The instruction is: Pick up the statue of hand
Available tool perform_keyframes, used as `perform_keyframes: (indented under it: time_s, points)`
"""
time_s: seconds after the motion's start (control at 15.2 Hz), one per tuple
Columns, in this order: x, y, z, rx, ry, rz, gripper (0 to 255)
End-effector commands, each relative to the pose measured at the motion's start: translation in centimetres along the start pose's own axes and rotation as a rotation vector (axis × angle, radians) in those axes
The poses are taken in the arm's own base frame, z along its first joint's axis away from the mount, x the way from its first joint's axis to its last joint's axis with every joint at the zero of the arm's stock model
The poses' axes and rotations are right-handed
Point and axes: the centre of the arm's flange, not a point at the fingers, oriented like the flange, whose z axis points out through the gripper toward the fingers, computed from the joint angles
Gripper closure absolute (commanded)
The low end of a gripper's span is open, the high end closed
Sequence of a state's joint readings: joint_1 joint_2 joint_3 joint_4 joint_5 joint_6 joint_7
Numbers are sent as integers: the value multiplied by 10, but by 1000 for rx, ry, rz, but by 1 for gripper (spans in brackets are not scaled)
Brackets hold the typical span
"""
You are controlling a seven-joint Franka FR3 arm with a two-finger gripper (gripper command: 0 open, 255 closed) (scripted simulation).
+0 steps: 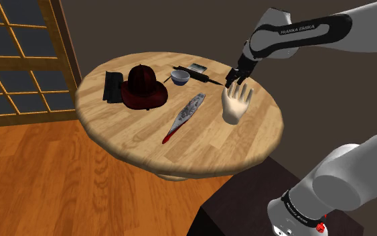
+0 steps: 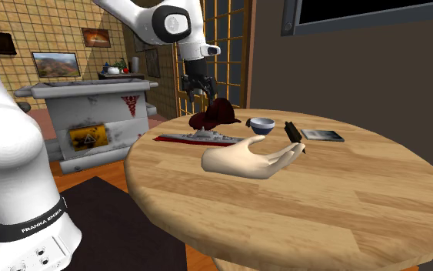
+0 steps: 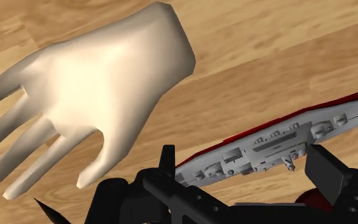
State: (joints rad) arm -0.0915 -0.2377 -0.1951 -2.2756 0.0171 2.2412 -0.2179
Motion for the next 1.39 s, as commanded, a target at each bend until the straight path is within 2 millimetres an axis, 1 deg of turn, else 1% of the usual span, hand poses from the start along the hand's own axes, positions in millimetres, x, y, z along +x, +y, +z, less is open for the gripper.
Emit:
perform_keyframes:
  time_s: [0.0, 0.92, 0.99, 1.32]
  points:
    - [10, 17, 19, 1, 5, 20, 0]
    - [77, 136, 143, 15, 28, 157, 0]
    - [79, 140, 147, 16, 29, 162, 0]
    - [74, 141, 173, 16, 29, 162, 0]
